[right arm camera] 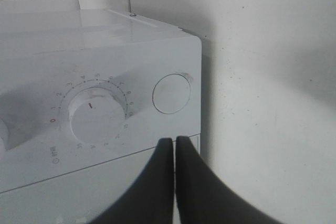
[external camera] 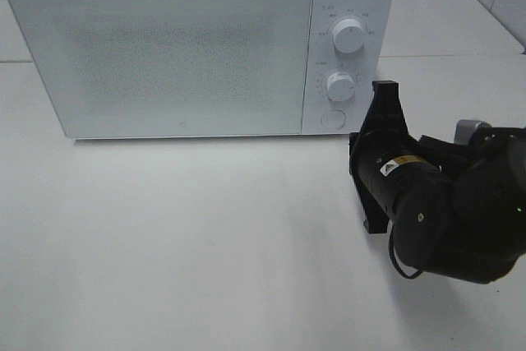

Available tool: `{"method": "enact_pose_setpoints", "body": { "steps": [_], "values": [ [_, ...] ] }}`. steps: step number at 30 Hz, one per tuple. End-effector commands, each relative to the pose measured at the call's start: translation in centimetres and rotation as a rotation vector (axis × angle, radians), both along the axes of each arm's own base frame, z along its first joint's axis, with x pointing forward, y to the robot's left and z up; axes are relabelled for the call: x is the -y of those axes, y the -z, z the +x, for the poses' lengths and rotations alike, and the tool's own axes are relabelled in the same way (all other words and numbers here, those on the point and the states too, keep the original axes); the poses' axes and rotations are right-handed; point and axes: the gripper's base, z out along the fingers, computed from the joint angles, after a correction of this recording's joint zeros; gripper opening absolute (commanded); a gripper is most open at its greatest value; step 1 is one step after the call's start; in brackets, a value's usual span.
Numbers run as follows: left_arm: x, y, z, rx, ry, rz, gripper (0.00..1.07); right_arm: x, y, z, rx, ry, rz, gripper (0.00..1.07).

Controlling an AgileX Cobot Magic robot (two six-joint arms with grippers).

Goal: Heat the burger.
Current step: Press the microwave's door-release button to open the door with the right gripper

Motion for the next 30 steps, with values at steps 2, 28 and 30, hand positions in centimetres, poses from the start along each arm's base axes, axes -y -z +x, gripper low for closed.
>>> {"method": "enact_pose_setpoints", "body": {
  "steps": [2, 28, 30],
  "values": [
    [0.0, 0.0, -0.3, 0.025, -0.003, -0.009, 0.98, -0.3, 0.0, 1.2, -0.010, -0.013, 0.017, 0.00],
    [0.0, 0.0, -0.3, 0.025, -0.003, -0.009, 0.98, -0.7, 2.4, 7.4, -0.040, -0.025, 0.047, 0.00],
    [0.0, 0.0, -0.3, 0.025, -0.003, -0.009, 0.98, -0.8, 2.2, 7.5, -0.035, -0.022, 0.048, 0.00]
  ]
}}
